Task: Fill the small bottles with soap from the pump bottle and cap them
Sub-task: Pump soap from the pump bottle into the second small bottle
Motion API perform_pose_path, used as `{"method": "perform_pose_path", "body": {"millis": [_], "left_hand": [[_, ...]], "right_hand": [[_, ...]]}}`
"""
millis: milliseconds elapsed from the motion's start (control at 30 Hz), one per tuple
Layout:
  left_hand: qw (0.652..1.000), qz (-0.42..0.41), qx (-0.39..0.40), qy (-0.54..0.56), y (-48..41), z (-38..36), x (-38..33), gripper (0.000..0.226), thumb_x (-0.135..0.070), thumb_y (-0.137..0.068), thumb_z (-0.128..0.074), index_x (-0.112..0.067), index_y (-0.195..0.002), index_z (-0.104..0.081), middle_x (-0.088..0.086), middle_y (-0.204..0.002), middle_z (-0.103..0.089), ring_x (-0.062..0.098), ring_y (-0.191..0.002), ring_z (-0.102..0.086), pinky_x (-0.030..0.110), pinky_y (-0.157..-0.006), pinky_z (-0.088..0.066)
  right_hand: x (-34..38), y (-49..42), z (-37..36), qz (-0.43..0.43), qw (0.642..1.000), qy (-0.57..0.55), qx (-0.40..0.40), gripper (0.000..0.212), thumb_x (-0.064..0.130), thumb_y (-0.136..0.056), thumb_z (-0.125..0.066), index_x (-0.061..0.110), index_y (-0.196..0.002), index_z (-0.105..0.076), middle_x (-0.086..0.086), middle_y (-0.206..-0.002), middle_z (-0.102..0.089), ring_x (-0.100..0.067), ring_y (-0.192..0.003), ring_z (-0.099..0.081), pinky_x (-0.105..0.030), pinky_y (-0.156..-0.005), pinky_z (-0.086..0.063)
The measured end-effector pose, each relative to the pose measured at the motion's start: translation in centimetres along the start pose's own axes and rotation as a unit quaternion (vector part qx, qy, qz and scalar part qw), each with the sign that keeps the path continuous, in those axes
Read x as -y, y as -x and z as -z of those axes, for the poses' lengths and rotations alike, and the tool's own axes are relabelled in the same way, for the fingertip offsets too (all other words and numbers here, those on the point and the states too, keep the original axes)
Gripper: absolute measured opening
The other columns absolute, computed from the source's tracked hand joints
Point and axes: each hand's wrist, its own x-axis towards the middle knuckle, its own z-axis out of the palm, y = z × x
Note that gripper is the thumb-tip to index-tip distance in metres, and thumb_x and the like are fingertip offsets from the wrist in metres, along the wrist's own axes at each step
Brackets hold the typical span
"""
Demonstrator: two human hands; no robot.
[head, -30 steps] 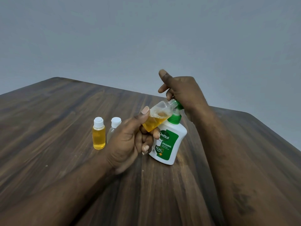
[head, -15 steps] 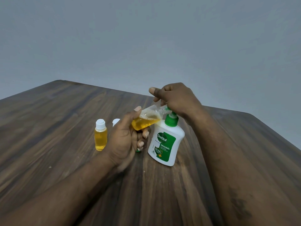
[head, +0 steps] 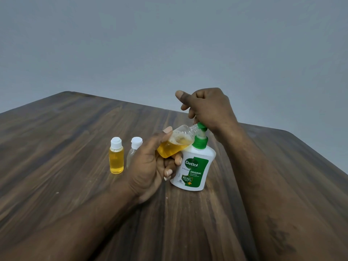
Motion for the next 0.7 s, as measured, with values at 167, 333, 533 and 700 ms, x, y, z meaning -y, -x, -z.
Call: {"method": "perform_pose_path", "body": {"millis": [167,333,533,700], "left_hand": [[0.998,-0.041,-0.041,-0.008,0.22,-0.18,-0.41,0.048,-0.051,-0.096,-0.058,-0.006,-0.084,-0.07,0.015,-0.068,-0.062,0.014,-0.042,-0.044,0.024,-0.042,-0.037],[0.995,-0.073,-0.071,0.013,0.23,-0.49,-0.7,0.049,-0.047,-0.087,-0.061,0.001,-0.088,-0.071,0.018,-0.067,-0.065,0.014,-0.041,-0.046,0.021,-0.04,-0.041],[0.994,-0.073,-0.083,0.019,0.3,-0.63,-0.9,0.04,-0.04,-0.092,-0.064,-0.002,-0.088,-0.076,0.021,-0.07,-0.067,0.015,-0.042,-0.046,0.021,-0.041,-0.042],[0.994,-0.072,-0.084,0.012,0.49,-0.56,-0.84,0.038,-0.041,-0.09,-0.063,-0.006,-0.086,-0.076,0.019,-0.07,-0.067,0.014,-0.042,-0.045,0.022,-0.042,-0.041]], "right_hand": [[-0.07,-0.04,0.29,0.004,1.0,0.01,0.021,0.042,0.049,-0.092,-0.074,0.01,-0.08,-0.078,0.009,-0.056,-0.068,0.002,-0.046,-0.055,-0.019,-0.055,-0.044],[0.13,0.16,0.38,-0.001,0.999,-0.006,0.052,0.049,0.06,-0.094,-0.066,0.016,-0.075,-0.079,0.003,-0.052,-0.062,-0.004,-0.046,-0.051,-0.025,-0.059,-0.044],[0.36,-0.08,0.52,-0.067,0.994,-0.032,0.084,0.075,0.077,-0.093,-0.05,0.011,-0.077,-0.08,0.006,-0.046,-0.044,-0.008,-0.043,-0.041,-0.03,-0.059,-0.036],[0.42,0.03,0.66,-0.068,0.993,-0.03,0.092,0.083,0.086,-0.087,-0.047,0.01,-0.077,-0.08,0.007,-0.047,-0.041,-0.009,-0.044,-0.039,-0.03,-0.06,-0.036]]}}
